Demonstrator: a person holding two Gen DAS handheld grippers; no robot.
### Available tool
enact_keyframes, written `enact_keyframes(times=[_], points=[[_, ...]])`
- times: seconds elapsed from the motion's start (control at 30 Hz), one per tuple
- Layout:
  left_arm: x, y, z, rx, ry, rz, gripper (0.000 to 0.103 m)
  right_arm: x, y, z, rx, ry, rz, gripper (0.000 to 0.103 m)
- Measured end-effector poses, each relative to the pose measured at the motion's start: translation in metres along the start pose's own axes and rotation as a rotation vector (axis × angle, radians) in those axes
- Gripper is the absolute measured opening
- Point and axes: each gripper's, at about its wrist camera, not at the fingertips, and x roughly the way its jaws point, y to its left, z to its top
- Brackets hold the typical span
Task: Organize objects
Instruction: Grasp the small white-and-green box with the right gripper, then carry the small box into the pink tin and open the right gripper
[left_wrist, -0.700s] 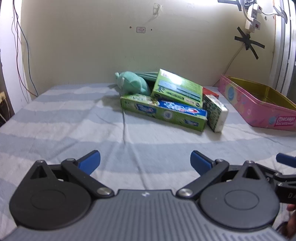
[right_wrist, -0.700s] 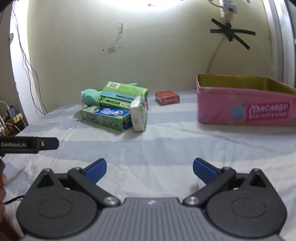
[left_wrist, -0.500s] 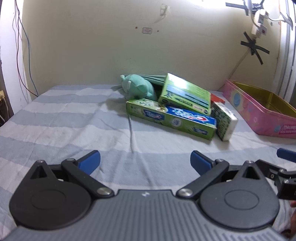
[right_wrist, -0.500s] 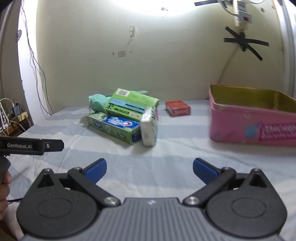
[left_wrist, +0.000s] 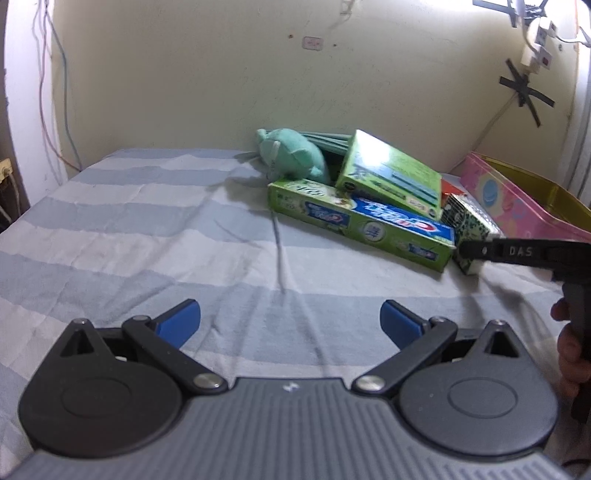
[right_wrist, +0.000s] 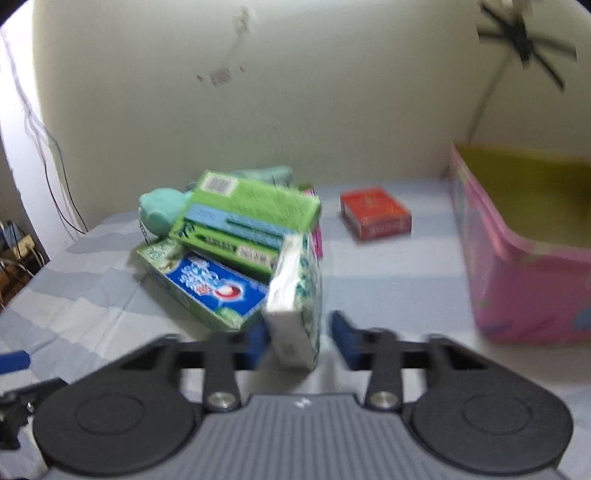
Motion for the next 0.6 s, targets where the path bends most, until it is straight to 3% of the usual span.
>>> enact_keyframes(times=[0.13, 0.27, 0.3, 0.33, 0.37, 0.47, 0.53, 0.6], points=[[-0.002, -0.01, 0.002, 0.019, -0.006, -0.083, 0.103, -0.025, -0.023, -0.018, 0.106, 0.013, 0.087, 0.022], [-0.001, -0.031, 0.004, 0.039, 0.012, -0.22, 0.103, -0.06, -0.065, -0.051, 0.307, 0.081, 0.325, 0.026], [0.001, -0.037, 0.005, 0.045, 0.021, -0.255, 0.103, -0.069, -0.074, -0.061, 0.34, 0.084, 0.346, 0.026], [0.002, -0.044, 0.005, 0.052, 0.03, -0.286, 0.103, -0.081, -0.083, -0.069, 0.353, 0.069, 0.326, 0.032], [0.004, -0.052, 0.006, 0.061, 0.039, -0.311, 0.103, -0.096, -0.091, -0.077, 0.344, 0.036, 0.265, 0.045], [0.011, -0.076, 0.008, 0.101, 0.055, -0.362, 0.103, -0.135, -0.099, -0.092, 0.248, -0.092, 0.058, 0.06], [0.018, -0.09, 0.01, 0.12, 0.074, -0.389, 0.103, -0.152, -0.09, -0.096, 0.146, -0.139, 0.021, 0.066], [0.024, -0.101, 0.012, 0.125, 0.103, -0.421, 0.103, -0.156, -0.076, -0.101, 0.057, -0.145, 0.045, 0.075]])
